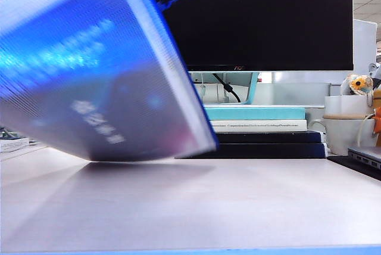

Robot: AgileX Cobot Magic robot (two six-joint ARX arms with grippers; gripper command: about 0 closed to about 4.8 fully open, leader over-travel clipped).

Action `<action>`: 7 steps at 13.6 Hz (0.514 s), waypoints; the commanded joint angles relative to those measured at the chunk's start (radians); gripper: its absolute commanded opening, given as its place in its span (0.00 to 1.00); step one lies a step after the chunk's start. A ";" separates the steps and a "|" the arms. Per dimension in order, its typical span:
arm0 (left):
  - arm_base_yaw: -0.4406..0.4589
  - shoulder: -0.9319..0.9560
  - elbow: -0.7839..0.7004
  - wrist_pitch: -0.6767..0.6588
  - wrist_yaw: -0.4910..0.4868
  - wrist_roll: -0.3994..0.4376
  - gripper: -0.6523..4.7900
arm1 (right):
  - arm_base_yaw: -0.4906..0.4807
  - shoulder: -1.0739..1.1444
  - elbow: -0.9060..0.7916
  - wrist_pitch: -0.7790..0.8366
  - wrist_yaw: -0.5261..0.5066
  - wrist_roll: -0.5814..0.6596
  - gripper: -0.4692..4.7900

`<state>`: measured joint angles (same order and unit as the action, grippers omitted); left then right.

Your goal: Pick up the transparent plastic file bag with a blue zipper and close its zipper.

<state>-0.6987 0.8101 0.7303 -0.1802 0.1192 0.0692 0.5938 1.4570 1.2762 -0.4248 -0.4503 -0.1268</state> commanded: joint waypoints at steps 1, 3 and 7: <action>0.001 -0.077 0.013 -0.026 -0.021 0.014 0.11 | -0.035 0.027 -0.003 -0.032 0.207 -0.005 0.09; 0.001 -0.104 0.013 -0.085 -0.082 0.055 0.11 | -0.035 0.026 -0.003 -0.048 0.195 -0.005 0.09; 0.000 -0.099 0.013 -0.109 -0.055 0.072 0.11 | -0.030 0.026 -0.003 -0.061 0.073 0.022 0.09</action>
<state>-0.6971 0.7135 0.7399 -0.2981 0.0273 0.1364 0.5728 1.4914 1.2655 -0.5137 -0.3519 -0.1177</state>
